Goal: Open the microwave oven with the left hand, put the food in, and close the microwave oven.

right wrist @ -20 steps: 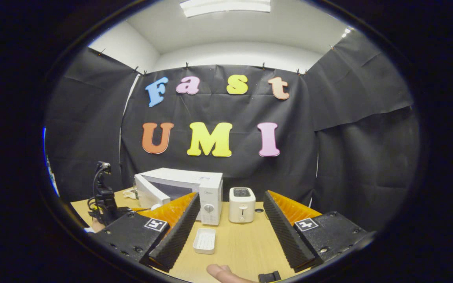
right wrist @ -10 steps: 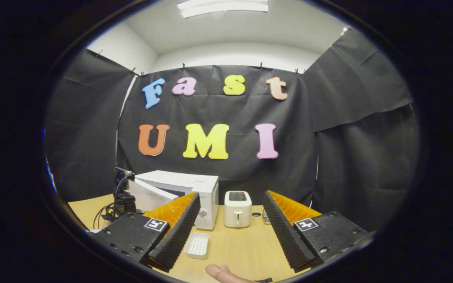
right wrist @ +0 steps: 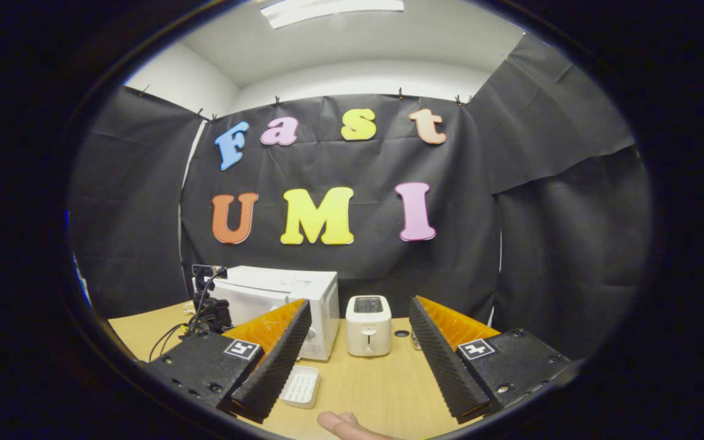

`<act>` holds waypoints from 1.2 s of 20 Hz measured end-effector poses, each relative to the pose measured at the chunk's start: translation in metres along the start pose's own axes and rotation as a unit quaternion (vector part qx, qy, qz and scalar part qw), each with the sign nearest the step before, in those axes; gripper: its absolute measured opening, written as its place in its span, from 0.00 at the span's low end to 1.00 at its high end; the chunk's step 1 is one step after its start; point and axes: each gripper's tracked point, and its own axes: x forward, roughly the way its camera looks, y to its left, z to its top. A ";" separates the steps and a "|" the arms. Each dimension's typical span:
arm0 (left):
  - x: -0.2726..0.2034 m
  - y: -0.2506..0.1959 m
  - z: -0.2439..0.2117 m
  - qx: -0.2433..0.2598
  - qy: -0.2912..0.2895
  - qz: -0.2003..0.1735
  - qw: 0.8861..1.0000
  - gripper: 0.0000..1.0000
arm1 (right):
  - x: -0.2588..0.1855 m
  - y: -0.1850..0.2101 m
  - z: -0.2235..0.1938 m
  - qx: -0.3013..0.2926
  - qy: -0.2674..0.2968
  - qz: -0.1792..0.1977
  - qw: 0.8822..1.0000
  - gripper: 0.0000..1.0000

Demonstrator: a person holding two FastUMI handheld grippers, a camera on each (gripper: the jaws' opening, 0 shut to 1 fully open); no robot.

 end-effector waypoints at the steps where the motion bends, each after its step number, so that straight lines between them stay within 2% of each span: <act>1: 0.007 -0.001 0.006 0.004 -0.016 0.002 1.000 0.01 | 0.002 -0.005 0.000 0.000 0.000 -0.003 1.000 0.95; 2: 0.011 0.000 0.002 0.012 -0.003 0.013 1.000 0.01 | 0.004 -0.009 -0.002 0.000 0.000 -0.006 1.000 0.95; 3: 0.009 -0.001 0.008 0.017 -0.019 0.019 1.000 0.02 | 0.004 -0.012 -0.004 0.001 0.002 -0.008 1.000 0.95; 4: 0.010 -0.002 0.005 0.027 -0.012 0.024 0.999 0.02 | 0.005 -0.013 -0.005 0.003 0.003 -0.009 1.000 1.00; 5: 0.009 -0.002 0.004 0.035 -0.013 0.026 0.999 0.02 | 0.005 -0.014 -0.005 0.004 0.004 -0.010 1.000 0.95; 7: 0.010 -0.004 0.005 0.040 -0.014 0.025 0.999 0.02 | 0.004 -0.014 -0.007 0.007 0.007 -0.011 1.000 0.95; 8: 0.009 -0.004 0.005 0.032 -0.011 0.022 0.999 0.02 | 0.001 -0.013 -0.005 0.009 0.006 -0.011 1.000 1.00; 11: 0.010 -0.010 0.005 -0.001 -0.003 0.002 1.000 0.02 | -0.008 -0.015 -0.001 0.005 0.001 -0.022 1.000 1.00; 14: 0.002 -0.007 0.004 0.000 0.019 0.012 1.000 0.01 | -0.018 -0.013 0.004 0.007 0.000 -0.034 0.999 1.00; 15: -0.010 -0.005 0.008 0.002 0.022 0.018 1.000 0.01 | -0.021 -0.011 0.005 0.007 0.002 -0.036 0.999 0.94; 16: -0.024 -0.009 0.019 0.002 0.013 0.012 1.000 0.01 | -0.026 -0.009 0.007 0.007 0.002 -0.037 0.999 1.00; 17: -0.036 -0.014 0.031 0.003 0.003 0.006 1.000 0.22 | -0.033 -0.007 0.010 0.007 0.000 -0.038 0.999 1.00; 18: -0.053 -0.016 0.047 0.010 -0.010 0.004 1.000 0.25 | -0.039 -0.005 0.013 0.007 -0.002 -0.038 0.999 1.00; 19: -0.071 -0.016 0.059 0.021 -0.023 0.006 0.999 0.52 | -0.045 -0.003 0.015 0.006 -0.006 -0.039 0.999 1.00; 21: -0.104 -0.018 0.081 0.039 -0.038 0.012 0.998 0.55 | -0.060 0.003 0.021 0.006 -0.014 -0.037 0.999 1.00; 22: -0.121 -0.020 0.088 0.042 -0.042 0.011 0.998 0.62 | -0.067 0.007 0.024 0.006 -0.015 -0.036 0.999 1.00; 23: -0.138 -0.021 0.096 0.041 -0.045 0.016 0.998 0.74 | -0.074 0.010 0.025 0.006 -0.018 -0.033 0.999 1.00; 24: -0.151 -0.019 0.105 0.040 -0.051 0.023 0.998 0.85 | -0.081 0.014 0.028 0.006 -0.020 -0.032 0.999 0.95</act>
